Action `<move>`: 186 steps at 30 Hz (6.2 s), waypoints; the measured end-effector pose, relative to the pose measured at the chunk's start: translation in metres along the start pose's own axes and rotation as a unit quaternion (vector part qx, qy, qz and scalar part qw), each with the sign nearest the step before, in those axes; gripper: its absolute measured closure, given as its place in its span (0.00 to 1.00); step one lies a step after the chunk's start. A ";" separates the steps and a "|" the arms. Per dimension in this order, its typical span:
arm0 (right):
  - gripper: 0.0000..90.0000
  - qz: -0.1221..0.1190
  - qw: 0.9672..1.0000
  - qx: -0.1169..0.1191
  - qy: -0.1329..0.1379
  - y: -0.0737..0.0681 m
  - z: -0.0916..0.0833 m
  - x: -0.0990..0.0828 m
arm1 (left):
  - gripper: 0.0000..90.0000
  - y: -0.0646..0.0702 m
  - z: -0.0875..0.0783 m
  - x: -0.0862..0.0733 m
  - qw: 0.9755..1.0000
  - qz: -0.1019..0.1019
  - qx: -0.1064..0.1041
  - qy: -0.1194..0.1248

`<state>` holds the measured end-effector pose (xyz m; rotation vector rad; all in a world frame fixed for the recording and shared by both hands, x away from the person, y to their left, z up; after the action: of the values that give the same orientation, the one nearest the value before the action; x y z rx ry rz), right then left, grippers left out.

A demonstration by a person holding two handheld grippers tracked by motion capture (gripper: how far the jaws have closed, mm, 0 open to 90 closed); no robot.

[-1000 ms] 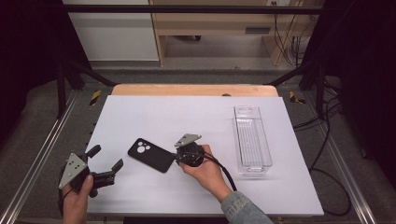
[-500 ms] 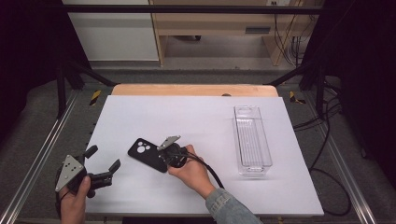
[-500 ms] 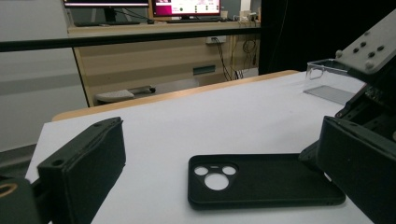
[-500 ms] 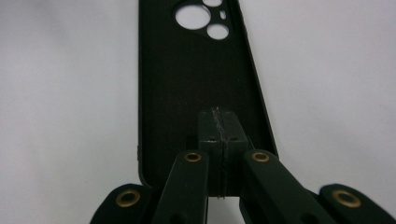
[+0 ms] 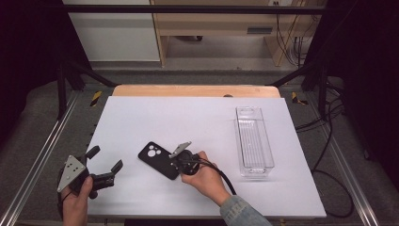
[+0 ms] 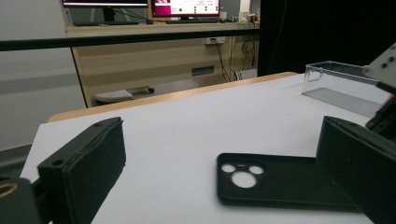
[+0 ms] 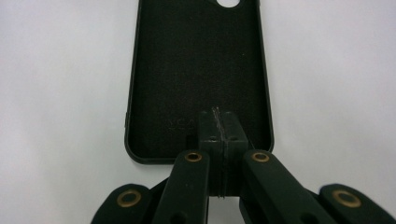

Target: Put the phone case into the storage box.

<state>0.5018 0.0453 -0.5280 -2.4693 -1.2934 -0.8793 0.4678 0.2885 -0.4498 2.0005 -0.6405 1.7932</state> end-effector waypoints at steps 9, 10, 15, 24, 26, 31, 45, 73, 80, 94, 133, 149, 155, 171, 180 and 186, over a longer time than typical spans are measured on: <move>1.00 0.013 1.000 0.014 0.017 0.001 -0.023 -0.033 | 0.02 -0.001 -0.001 -0.001 1.000 -0.010 -0.006 0.004; 1.00 0.012 1.000 0.016 0.017 0.001 -0.026 -0.036 | 0.02 -0.002 -0.002 -0.002 1.000 -0.009 -0.004 0.003; 1.00 0.009 1.000 0.016 0.020 0.003 -0.037 -0.052 | 0.02 -0.005 -0.003 -0.003 1.000 -0.015 0.002 0.003; 1.00 0.018 0.999 0.014 0.035 0.008 -0.056 -0.080 | 0.02 -0.001 0.000 -0.004 1.000 -0.005 0.005 -0.008; 1.00 0.022 0.998 0.014 0.049 0.008 -0.060 -0.087 | 0.02 -0.001 0.000 -0.005 1.000 -0.005 0.005 -0.010; 1.00 0.030 0.997 0.013 0.066 0.011 -0.068 -0.099 | 0.02 -0.001 0.001 -0.006 1.000 -0.006 0.007 -0.013; 0.98 0.041 0.991 0.008 0.125 0.009 -0.075 -0.092 | 0.02 -0.002 0.001 -0.005 1.000 -0.009 0.008 -0.011; 0.07 0.131 0.986 0.012 0.098 0.004 -0.056 -0.087 | 0.02 0.000 0.003 -0.006 1.000 0.000 0.004 -0.019; 0.06 0.098 0.992 -0.010 0.076 -0.001 -0.048 -0.087 | 0.02 0.003 0.003 -0.007 1.000 0.002 0.003 -0.022; 0.11 0.064 0.996 -0.036 0.055 -0.002 -0.044 -0.085 | 0.02 0.005 0.005 -0.008 1.000 0.004 -0.002 -0.025; 0.17 0.059 0.995 -0.033 0.069 0.001 -0.053 -0.076 | 0.02 0.008 0.007 -0.007 1.000 -0.005 -0.008 -0.024; 0.18 0.066 0.994 -0.041 0.071 0.002 -0.056 -0.076 | 0.02 0.008 0.007 -0.007 1.000 -0.005 -0.009 -0.025; 0.17 0.065 0.995 -0.037 0.059 0.002 -0.052 -0.081 | 0.02 0.008 0.007 -0.007 1.000 -0.003 -0.009 -0.026; 0.14 0.065 0.995 -0.036 0.068 -0.001 -0.046 -0.087 | 0.02 0.009 0.007 -0.007 1.000 -0.003 -0.009 -0.025; 0.13 0.071 0.994 -0.033 0.072 -0.001 -0.044 -0.085 | 0.02 0.009 0.007 -0.007 1.000 -0.003 -0.010 -0.025; 0.10 0.072 0.994 -0.037 0.079 -0.003 -0.043 -0.086 | 0.02 0.009 0.007 -0.007 1.000 -0.002 -0.010 -0.025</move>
<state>0.4449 -0.0298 -0.5454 -2.4542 -1.0338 -1.0779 0.4679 0.2779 -0.4580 2.0381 -0.6657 1.7322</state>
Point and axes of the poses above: each handheld gripper's, and its own axes: z roughly forward along the jaws, x roughly out of its top, y roughly to its right, the point moved 8 cm from there along z, roughly forward along the jaws, and after that the axes turned 4 degrees about -x, right-handed, at the moved point
